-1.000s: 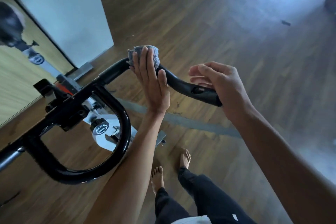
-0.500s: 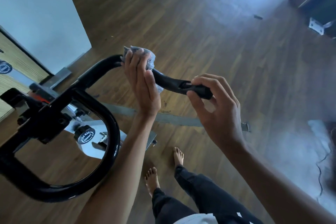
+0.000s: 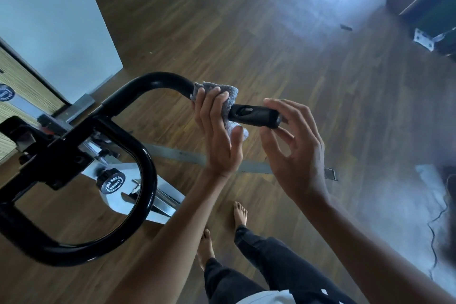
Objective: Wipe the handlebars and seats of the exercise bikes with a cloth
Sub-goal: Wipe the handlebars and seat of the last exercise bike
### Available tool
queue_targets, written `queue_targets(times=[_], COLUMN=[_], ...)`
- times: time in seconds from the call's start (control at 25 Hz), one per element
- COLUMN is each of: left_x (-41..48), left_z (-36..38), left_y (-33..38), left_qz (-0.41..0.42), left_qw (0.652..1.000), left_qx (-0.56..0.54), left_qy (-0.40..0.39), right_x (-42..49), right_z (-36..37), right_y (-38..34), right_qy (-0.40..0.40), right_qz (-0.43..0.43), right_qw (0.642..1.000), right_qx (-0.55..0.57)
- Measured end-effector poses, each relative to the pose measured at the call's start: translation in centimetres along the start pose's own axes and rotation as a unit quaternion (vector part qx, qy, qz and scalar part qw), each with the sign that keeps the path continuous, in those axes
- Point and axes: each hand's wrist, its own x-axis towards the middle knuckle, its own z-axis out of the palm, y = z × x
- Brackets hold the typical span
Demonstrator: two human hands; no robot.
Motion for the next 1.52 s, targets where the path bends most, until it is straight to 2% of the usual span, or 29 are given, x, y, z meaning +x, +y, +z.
queue_targets(times=[0.12,0.32,0.52,0.76,0.84,0.88,0.92,1.0,1.08,1.16,1.24,1.32,1.4,1.52], left_x=[-1.1,-1.6,-1.4,-1.2,-1.2,-1.2,-1.3,-1.5,-1.0,-0.3,0.5,1.4,2.2,3.6], left_z=[0.5,0.7,0.5,0.7,0.5,0.1,-0.4,-1.8,-2.9,-3.7,-4.4,-5.0,-5.5,-5.6], left_y=[2.3,5.6,6.9,9.6,10.0,10.0,10.2,10.5,10.7,10.6,10.2,9.5,8.6,7.8], left_qz=[-0.012,-0.017,-0.025,-0.027,-0.039,-0.049,-0.059,-0.091,-0.168,-0.249,-0.310,-0.365,-0.401,-0.406], left_qw=[1.000,0.999,0.997,0.996,0.995,0.993,0.991,0.974,0.925,0.860,0.818,0.796,0.800,0.847], left_qx=[-0.026,-0.050,-0.076,-0.080,-0.089,-0.099,-0.115,-0.198,-0.337,-0.445,-0.484,-0.481,-0.442,-0.338], left_qy=[0.009,0.014,0.005,-0.002,-0.017,-0.028,-0.039,-0.057,-0.051,-0.028,0.002,0.032,0.059,0.065], right_x=[0.0,0.3,1.3,1.6,1.6,1.5,1.4,1.2,1.3,1.7,2.0,2.0,2.2,2.6], right_z=[-0.3,-1.0,-2.7,-3.0,-3.1,-3.2,-3.1,-2.7,-1.5,0.1,1.1,1.4,1.1,0.6], right_y=[-0.6,-0.7,-0.8,-1.2,-2.0,-2.5,-3.1,-4.8,-6.3,-7.0,-6.4,-4.9,-3.5,-2.9], right_qy=[-0.015,-0.025,-0.056,-0.052,-0.042,-0.026,-0.009,-0.006,-0.032,-0.073,-0.125,-0.136,-0.135,-0.137], right_qz=[0.064,0.117,0.177,0.196,0.190,0.163,0.116,-0.007,-0.079,-0.078,-0.052,-0.068,-0.084,-0.084], right_qw=[0.996,0.985,0.954,0.947,0.962,0.978,0.992,0.998,0.992,0.982,0.950,0.911,0.905,0.932], right_qx=[0.065,0.125,0.237,0.247,0.194,0.128,0.049,-0.061,-0.095,-0.155,-0.281,-0.384,-0.394,-0.324])
